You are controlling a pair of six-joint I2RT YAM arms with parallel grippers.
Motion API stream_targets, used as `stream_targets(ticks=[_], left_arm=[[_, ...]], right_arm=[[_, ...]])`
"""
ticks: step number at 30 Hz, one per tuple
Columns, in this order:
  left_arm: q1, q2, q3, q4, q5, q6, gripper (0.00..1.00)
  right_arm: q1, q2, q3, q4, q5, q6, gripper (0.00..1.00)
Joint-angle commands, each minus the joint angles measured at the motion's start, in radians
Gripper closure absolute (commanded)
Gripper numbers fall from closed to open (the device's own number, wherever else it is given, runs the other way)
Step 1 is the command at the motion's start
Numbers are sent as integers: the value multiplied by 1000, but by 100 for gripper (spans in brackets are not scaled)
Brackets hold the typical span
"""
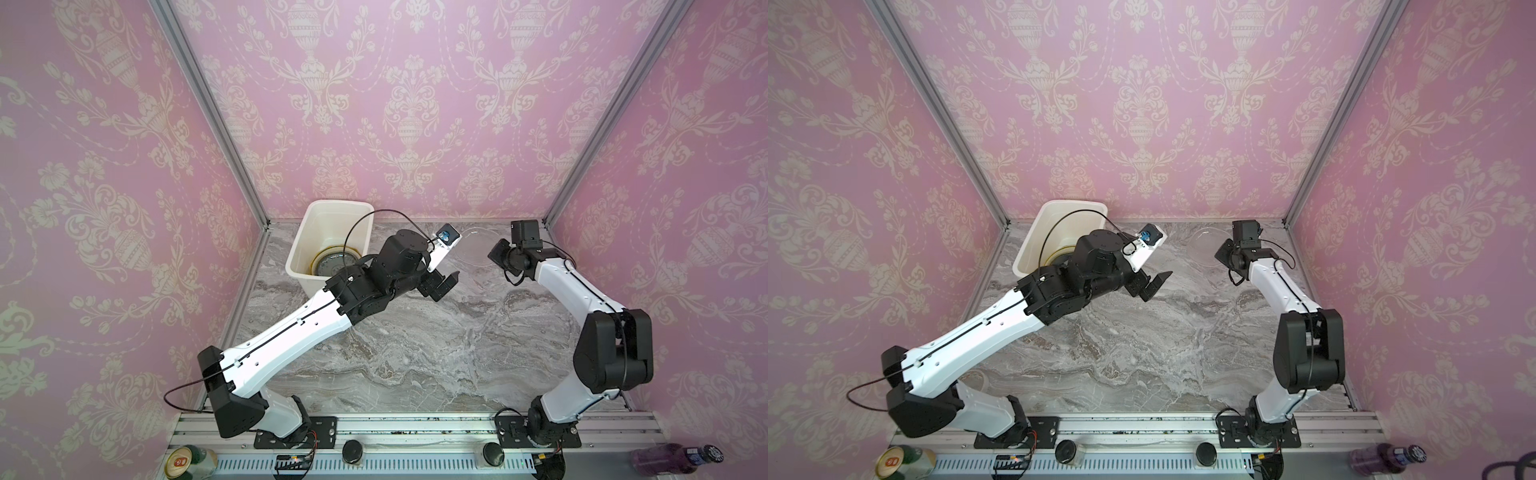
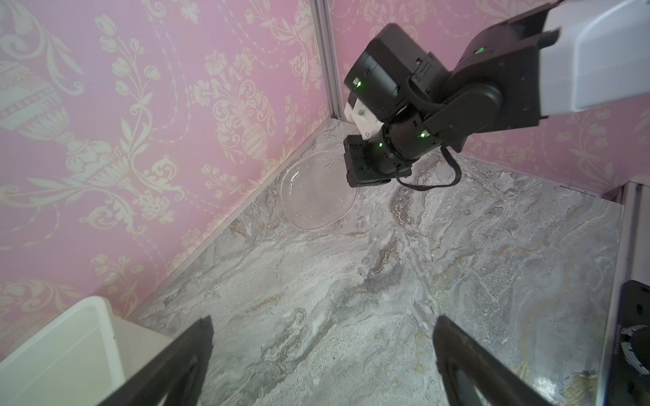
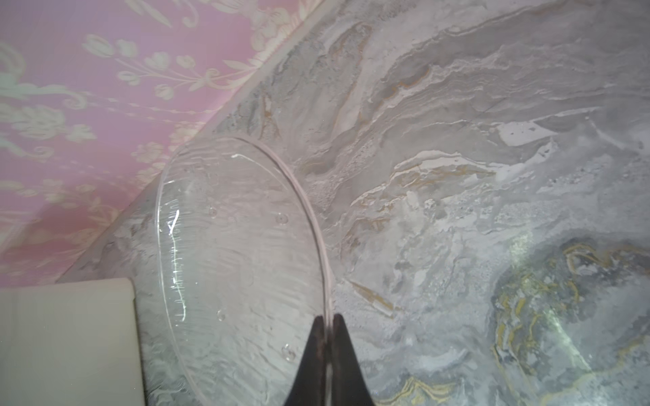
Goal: Place the plates into the plastic bin on the countertop
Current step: Pick up the plate from the top-right of the table, then place the plate in the plastic bin.
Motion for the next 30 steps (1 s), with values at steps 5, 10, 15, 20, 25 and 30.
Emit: stream_targets(ticks=[5, 10, 15, 20, 25, 30], left_arm=[[49, -168, 23, -260, 52, -308, 1], [168, -229, -10, -348, 251, -509, 1], [259, -258, -40, -385, 441, -634, 1], [274, -244, -43, -412, 596, -669, 2], [281, -235, -75, -433, 608, -681, 5], [291, -211, -128, -462, 548, -672, 15]], right_arm=[[191, -290, -52, -167, 72, -40, 100], [322, -439, -71, -216, 76, 0, 100], [427, -531, -71, -247, 34, 33, 100], [523, -540, -47, -291, 2, 32, 100], [588, -539, -53, -276, -14, 45, 100], [635, -523, -53, -239, -22, 65, 100]])
